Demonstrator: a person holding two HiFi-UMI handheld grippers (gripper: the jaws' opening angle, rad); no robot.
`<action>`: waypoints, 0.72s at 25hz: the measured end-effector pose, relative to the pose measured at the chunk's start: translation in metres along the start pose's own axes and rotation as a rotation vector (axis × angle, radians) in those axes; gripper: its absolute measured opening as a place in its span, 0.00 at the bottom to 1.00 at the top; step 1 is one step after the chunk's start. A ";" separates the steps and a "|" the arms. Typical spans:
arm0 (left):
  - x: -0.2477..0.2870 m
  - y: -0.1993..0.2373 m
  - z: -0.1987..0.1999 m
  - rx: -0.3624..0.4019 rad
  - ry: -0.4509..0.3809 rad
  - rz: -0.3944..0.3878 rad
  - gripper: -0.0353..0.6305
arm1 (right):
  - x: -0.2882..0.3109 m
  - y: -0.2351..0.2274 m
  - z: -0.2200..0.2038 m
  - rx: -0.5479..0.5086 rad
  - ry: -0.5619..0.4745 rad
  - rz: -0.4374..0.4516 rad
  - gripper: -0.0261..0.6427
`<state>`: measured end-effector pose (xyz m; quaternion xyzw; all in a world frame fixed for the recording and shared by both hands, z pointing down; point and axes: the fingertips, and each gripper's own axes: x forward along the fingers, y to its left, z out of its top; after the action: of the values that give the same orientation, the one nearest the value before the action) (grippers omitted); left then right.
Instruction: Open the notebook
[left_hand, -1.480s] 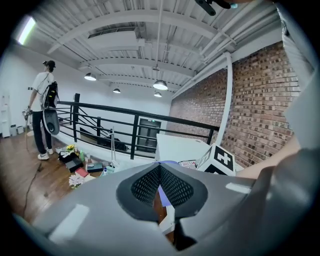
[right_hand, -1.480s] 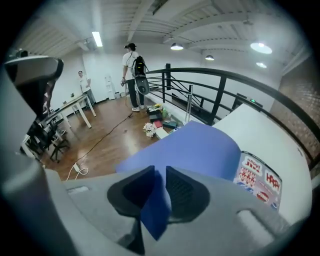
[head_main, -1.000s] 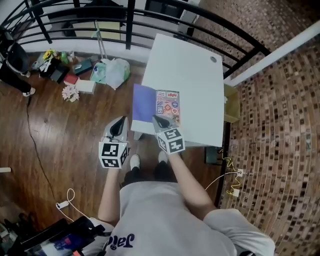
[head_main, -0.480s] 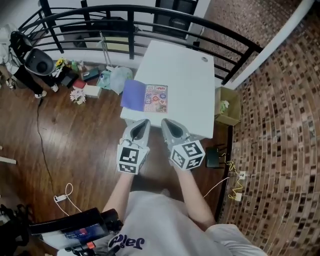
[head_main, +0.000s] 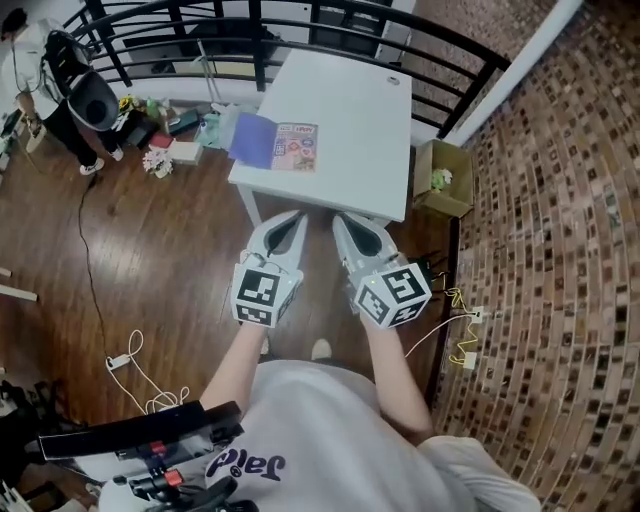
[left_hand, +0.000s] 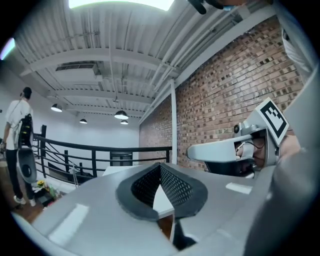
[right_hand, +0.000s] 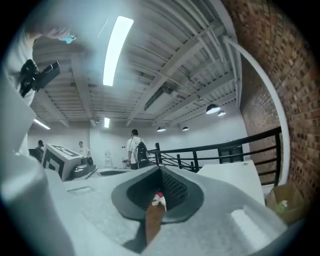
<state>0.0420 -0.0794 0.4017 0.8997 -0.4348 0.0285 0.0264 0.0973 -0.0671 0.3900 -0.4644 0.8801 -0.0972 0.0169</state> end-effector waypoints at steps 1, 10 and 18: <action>-0.002 0.002 0.005 0.009 -0.013 -0.003 0.08 | -0.001 -0.002 0.004 0.001 0.000 -0.024 0.03; -0.046 0.054 0.020 -0.019 -0.062 0.078 0.08 | 0.022 0.032 0.000 0.082 0.006 -0.014 0.03; -0.050 0.070 0.007 -0.043 -0.037 0.089 0.08 | 0.041 0.044 0.003 0.037 0.009 -0.011 0.03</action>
<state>-0.0437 -0.0844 0.3929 0.8790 -0.4755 0.0036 0.0363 0.0384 -0.0770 0.3815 -0.4683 0.8757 -0.1156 0.0209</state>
